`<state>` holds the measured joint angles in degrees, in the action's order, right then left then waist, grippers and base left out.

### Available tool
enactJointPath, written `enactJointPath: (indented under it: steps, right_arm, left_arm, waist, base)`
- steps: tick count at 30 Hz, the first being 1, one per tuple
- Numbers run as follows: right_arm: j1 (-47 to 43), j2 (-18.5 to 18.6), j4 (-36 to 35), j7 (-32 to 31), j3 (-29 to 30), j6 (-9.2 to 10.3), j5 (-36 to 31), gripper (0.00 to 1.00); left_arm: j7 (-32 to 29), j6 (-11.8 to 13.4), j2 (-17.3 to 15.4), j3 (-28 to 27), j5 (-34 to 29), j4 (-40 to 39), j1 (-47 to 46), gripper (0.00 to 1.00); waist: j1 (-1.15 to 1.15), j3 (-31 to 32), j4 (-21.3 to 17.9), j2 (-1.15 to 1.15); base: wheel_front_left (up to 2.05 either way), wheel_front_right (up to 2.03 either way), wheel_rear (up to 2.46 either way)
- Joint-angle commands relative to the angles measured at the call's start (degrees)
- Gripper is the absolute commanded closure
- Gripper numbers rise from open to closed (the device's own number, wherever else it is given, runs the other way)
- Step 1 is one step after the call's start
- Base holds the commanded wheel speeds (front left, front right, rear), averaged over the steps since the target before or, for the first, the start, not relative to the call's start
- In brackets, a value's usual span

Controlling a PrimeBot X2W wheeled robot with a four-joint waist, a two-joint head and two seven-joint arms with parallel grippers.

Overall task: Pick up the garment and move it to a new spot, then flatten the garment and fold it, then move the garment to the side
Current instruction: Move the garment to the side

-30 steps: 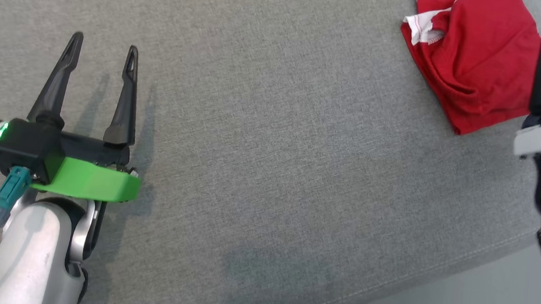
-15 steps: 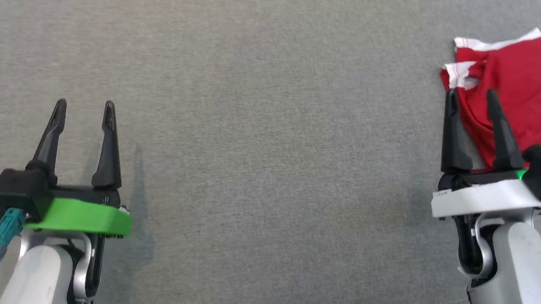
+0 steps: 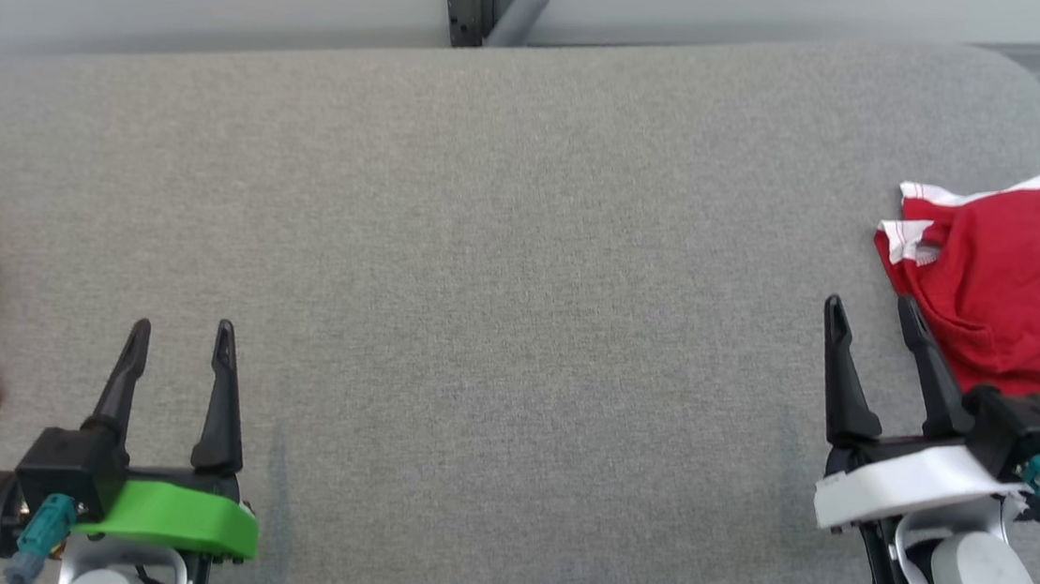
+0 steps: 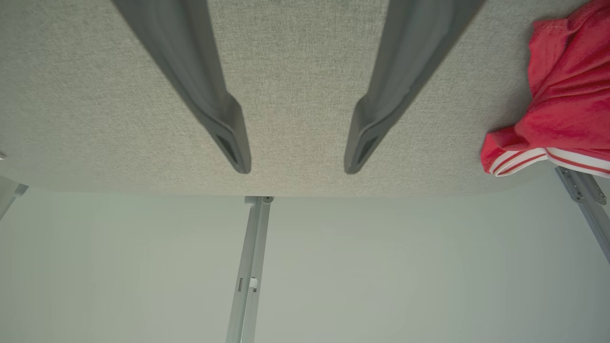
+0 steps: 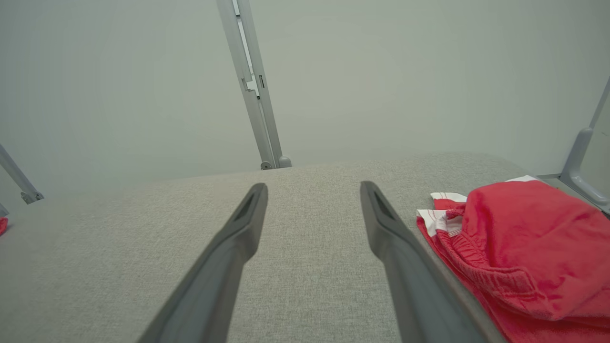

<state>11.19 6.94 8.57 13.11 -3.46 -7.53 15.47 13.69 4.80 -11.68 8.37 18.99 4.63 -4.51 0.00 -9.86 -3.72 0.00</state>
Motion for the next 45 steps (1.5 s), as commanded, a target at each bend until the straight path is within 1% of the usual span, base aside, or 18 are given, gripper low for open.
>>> enactJointPath:
  steps: [1,10,17,45]
  right_arm:
    - [-2.32,-0.04,-1.26,-0.76,0.3,0.08,-0.54,0.0]
    - [-10.36,-0.72,-5.39,-4.0,2.31,0.07,-2.22,0.0]
    - [-13.05,-0.92,-7.63,-5.95,3.36,0.07,-3.91,0.0]
    - [-13.82,-2.05,-8.45,-5.95,3.92,0.07,-2.98,0.0]
  left_arm:
    - [-0.03,-0.24,-0.45,0.47,-0.18,-0.1,1.71,0.0]
    - [-2.41,-0.35,-1.26,2.42,-0.12,-1.52,6.8,0.0]
    - [-3.03,0.11,-1.28,2.85,0.59,-2.07,8.53,0.0]
    - [-3.3,0.71,-1.86,3.87,1.09,-1.73,7.11,0.0]
  waist:
    - [0.0,4.43,1.74,0.0]
    - [0.0,9.71,0.74,0.0]
    - [0.0,11.1,0.11,0.0]
    - [0.0,10.86,-0.26,0.0]
  base:
    - [0.0,0.0,0.0]
    - [0.0,0.0,0.0]
    - [0.0,0.0,0.0]
    - [0.0,0.0,0.0]
